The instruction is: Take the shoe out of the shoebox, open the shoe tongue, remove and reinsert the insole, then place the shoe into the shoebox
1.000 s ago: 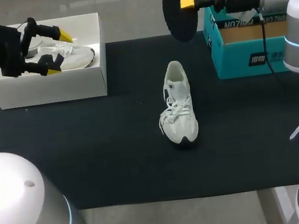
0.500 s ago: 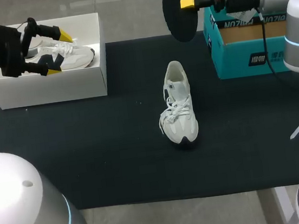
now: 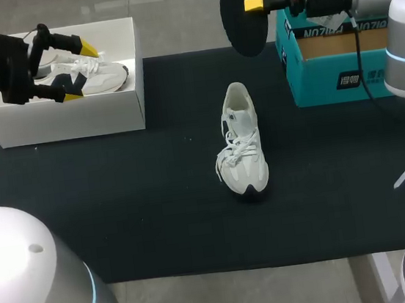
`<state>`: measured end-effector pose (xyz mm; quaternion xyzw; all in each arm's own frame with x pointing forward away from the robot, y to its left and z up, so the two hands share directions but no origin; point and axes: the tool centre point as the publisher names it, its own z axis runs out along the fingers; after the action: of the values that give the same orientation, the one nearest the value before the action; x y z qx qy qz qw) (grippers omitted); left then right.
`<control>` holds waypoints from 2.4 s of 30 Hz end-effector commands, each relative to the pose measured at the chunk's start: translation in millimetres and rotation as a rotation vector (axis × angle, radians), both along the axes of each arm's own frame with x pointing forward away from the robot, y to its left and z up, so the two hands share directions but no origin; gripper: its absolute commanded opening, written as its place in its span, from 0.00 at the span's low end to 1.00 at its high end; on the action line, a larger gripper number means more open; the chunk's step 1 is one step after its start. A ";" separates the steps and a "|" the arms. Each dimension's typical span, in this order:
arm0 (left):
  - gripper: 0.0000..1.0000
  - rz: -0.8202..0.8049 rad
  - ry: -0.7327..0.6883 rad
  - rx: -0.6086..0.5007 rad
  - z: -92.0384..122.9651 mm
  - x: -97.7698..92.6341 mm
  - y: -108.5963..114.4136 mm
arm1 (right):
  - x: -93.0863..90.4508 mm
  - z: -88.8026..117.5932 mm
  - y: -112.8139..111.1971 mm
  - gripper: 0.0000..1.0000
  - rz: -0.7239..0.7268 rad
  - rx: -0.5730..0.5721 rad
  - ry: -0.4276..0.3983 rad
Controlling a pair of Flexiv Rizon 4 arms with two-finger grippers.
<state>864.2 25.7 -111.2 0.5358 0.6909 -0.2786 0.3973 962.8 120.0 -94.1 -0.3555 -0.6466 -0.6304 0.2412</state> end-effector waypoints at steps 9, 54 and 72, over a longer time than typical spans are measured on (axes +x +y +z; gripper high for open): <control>1.00 -0.001 0.002 0.004 0.4 0.7 -0.2 | 23.9 -19.0 27.9 0.00 0.060 0.015 -0.101; 1.00 -0.001 0.002 0.004 0.4 0.7 -0.2 | 24.0 -103.2 27.7 0.00 -0.036 -0.075 -0.113; 1.00 -0.001 0.002 0.004 0.4 0.7 -0.2 | 43.5 -162.7 20.6 0.00 -0.027 -0.156 -0.120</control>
<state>864.0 25.9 -111.3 0.5357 0.6909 -0.2786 0.3975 1001.2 138.5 -249.1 -0.3453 -0.7006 -0.6030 0.1623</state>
